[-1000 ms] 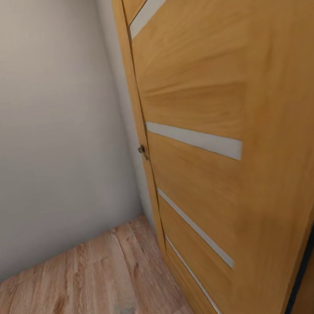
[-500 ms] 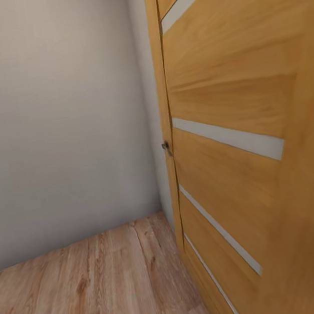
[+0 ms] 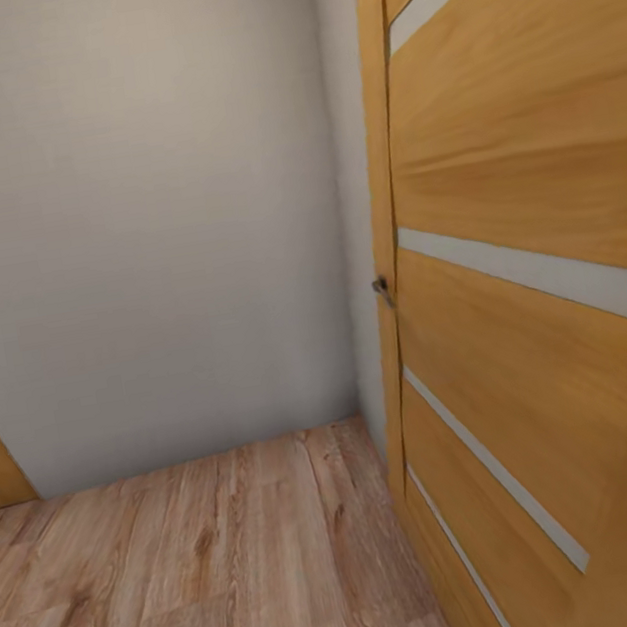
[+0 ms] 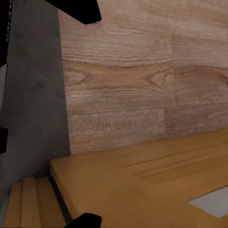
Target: Move the two storage containers from the living room to the garage. In the garage, place one container on the floor and stack the other container on top of it (either order is fine).
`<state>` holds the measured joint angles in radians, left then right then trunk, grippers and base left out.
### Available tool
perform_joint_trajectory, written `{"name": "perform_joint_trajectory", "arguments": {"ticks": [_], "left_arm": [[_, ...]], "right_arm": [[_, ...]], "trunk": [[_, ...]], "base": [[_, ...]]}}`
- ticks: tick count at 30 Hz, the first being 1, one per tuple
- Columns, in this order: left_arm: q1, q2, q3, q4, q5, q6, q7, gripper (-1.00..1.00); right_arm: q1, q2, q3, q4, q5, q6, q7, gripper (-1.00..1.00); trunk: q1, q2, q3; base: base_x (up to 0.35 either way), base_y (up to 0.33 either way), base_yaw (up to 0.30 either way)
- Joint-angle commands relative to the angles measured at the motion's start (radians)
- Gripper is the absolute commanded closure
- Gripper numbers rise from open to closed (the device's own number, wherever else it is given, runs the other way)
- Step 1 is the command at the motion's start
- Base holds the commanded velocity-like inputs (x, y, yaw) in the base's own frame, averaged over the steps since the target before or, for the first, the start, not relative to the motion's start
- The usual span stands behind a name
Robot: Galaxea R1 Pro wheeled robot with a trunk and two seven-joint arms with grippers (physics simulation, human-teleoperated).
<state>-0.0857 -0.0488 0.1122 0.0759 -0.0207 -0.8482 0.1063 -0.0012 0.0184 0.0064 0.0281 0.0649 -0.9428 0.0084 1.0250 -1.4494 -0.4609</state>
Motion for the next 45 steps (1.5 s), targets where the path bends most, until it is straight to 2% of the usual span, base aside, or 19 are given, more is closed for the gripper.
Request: {"name": "perform_joint_trajectory", "arguments": {"ticks": [1, 21, 32, 45], "left_arm": [[-0.002, 0.000, 0.003, 0.004, -0.003, 0.011, 0.003, -1.00], [-0.002, -0.008, 0.003, 0.004, -0.005, 0.020, 0.006, -1.00], [-0.002, -0.007, 0.001, 0.004, -0.005, 0.024, 0.012, -1.00], [-0.002, -0.006, 0.001, 0.004, -0.005, 0.025, 0.013, -1.00]], "right_arm": [[0.000, 0.000, 0.000, 0.001, 0.001, -0.004, 0.001, -1.00], [0.000, 0.000, 0.000, 0.001, 0.001, -0.004, 0.001, -1.00], [0.000, 0.000, 0.000, 0.001, 0.003, -0.004, 0.001, -1.00], [0.000, 0.000, 0.001, 0.001, 0.003, -0.006, 0.004, -1.00]], "trunk": [[0.000, -0.001, -0.001], [0.000, -0.001, -0.001], [0.000, -0.001, -0.001], [0.000, -0.001, -0.001]], "base": [[0.000, 0.000, 0.293], [0.000, 0.000, 0.288], [0.191, -0.015, 0.032], [0.012, -0.001, 0.000]]}}
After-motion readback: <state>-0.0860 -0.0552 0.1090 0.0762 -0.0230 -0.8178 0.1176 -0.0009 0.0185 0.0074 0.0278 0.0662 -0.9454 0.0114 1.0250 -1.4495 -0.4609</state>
